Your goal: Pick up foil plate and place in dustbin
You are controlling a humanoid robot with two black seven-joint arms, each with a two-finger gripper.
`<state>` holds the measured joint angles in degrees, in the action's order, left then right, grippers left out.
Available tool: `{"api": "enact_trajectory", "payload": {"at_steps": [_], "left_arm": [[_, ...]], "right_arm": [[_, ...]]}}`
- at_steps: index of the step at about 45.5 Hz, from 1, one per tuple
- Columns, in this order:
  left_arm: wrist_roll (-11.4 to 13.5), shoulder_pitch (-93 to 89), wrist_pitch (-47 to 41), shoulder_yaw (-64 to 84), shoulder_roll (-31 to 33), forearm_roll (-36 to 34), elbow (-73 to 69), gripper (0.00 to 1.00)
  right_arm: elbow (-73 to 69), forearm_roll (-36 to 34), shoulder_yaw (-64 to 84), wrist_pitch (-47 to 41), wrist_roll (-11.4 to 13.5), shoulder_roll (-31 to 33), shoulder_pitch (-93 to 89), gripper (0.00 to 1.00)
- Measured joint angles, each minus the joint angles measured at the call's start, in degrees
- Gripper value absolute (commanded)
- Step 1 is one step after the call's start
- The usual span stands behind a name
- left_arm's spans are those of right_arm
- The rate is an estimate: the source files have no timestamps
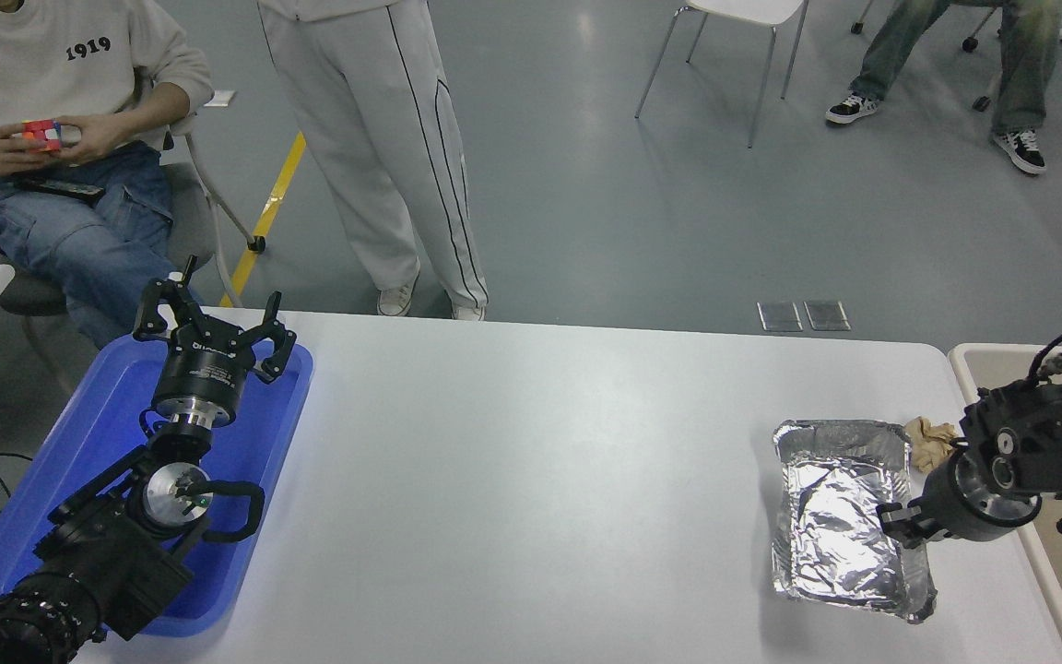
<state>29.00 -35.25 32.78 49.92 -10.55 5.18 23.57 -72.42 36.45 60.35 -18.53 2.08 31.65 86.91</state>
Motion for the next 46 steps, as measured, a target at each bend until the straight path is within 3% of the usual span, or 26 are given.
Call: {"api": "enact_trajectory", "payload": {"at_steps": [14, 28, 46], "left_arm": [[0.0, 0.0, 0.0, 0.0, 0.0, 0.0, 0.0, 1.0], [0.0, 0.0, 0.0, 0.0, 0.0, 0.0, 0.0, 1.0], [0.0, 0.0, 0.0, 0.0, 0.0, 0.0, 0.0, 1.0]], "right_arm": [[-7.4, -1.5, 5.7, -10.6, -0.1, 1.0, 15.1, 0.0], [-11.3, -6.7, 11.5, -23.1, -0.1, -1.9, 33.5, 0.0], [-12.8, -8.6, 13.3, -26.0, 0.0, -3.8, 48.4, 0.0]]}}
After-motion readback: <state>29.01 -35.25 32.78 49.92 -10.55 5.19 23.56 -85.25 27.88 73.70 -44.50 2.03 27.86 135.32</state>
